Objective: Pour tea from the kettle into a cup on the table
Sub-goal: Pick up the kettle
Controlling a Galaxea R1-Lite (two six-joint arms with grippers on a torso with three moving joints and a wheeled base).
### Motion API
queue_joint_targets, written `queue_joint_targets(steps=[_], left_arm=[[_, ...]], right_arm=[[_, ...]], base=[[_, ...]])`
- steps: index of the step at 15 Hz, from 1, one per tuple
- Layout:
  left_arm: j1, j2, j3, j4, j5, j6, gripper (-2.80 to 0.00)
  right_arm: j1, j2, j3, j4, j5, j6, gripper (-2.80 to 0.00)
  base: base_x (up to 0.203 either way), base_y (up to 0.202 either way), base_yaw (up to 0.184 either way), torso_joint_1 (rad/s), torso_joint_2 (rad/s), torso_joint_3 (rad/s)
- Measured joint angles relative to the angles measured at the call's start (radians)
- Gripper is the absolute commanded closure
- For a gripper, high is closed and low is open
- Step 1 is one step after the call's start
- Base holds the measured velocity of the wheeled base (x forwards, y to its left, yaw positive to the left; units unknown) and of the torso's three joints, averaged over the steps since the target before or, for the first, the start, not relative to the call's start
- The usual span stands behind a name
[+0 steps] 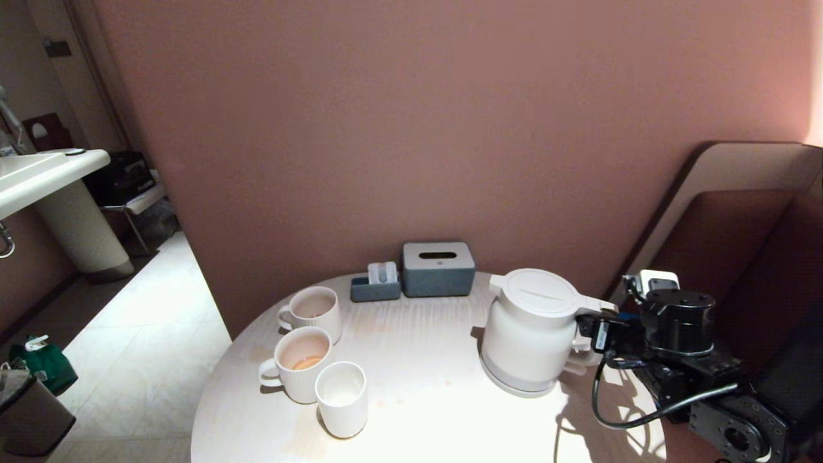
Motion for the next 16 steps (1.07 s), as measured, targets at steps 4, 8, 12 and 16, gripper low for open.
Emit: queue_joint_targets(steps=[4, 8, 12, 16], left_arm=[[0.0, 0.0, 0.0, 0.0, 0.0, 0.0, 0.0], [0.0, 0.0, 0.0, 0.0, -0.001, 0.0, 0.0], [0.0, 0.0, 0.0, 0.001, 0.0, 0.0, 0.0], [0.0, 0.0, 0.0, 0.0, 0.0, 0.0, 0.0]], right_arm=[[0.0, 0.007, 0.001, -0.001, 0.004, 0.004, 0.0], [0.003, 0.011, -0.004, 0.001, 0.006, 0.001, 0.0], [0.001, 0.01, -0.02, 0.003, 0.01, -0.002, 0.0], [0.001, -0.007, -0.035, 0.009, 0.037, -0.005, 0.0]], base=[[0.0, 0.0, 0.0, 0.0, 0.0, 0.0], [0.0, 0.0, 0.0, 0.0, 0.0, 0.0], [0.0, 0.0, 0.0, 0.0, 0.0, 0.0], [0.0, 0.0, 0.0, 0.0, 0.0, 0.0]])
